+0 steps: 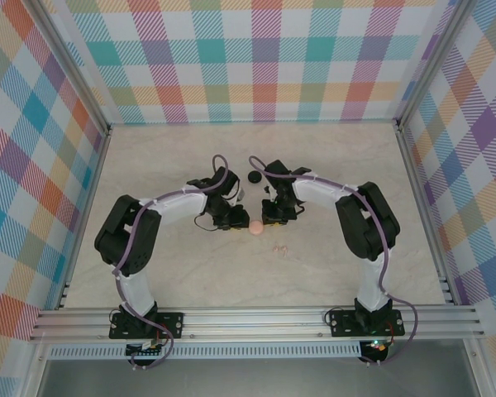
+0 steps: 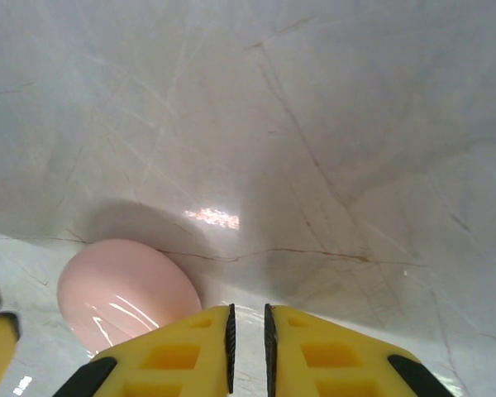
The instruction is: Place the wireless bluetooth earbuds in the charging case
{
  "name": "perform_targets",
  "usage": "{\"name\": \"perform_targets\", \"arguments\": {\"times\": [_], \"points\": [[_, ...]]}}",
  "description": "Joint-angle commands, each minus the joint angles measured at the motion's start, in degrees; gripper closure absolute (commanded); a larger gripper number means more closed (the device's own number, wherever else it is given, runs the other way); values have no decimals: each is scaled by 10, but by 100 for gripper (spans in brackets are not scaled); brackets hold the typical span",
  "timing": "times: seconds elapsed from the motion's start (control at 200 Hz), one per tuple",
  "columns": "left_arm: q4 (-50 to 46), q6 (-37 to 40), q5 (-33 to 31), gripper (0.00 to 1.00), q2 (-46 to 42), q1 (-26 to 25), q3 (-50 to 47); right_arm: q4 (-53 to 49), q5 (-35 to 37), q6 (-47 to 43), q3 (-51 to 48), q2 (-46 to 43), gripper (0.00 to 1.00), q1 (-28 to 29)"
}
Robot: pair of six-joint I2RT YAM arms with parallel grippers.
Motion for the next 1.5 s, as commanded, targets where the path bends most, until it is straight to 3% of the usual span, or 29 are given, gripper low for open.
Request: {"name": "perform_targets", "arguments": {"times": [0.0,0.32,0.445,0.825,1.495], "points": [[1,-1,9,70,-25,21,-11,2,-1,18,-23,-53,78,-7],[85,1,138,59,10,55,-21,107,-103,80,-97,-100,65,-12],[113,-5,166,57,18,58,-34,124,-120,94,-107,-88,69,-12],[145,-8,194,56,38,59,-52,145,-132,113,-120,-61,77,-12],[179,-25,239,57,66,58,-61,149,-131,108,-120,-34,80,-12]]}}
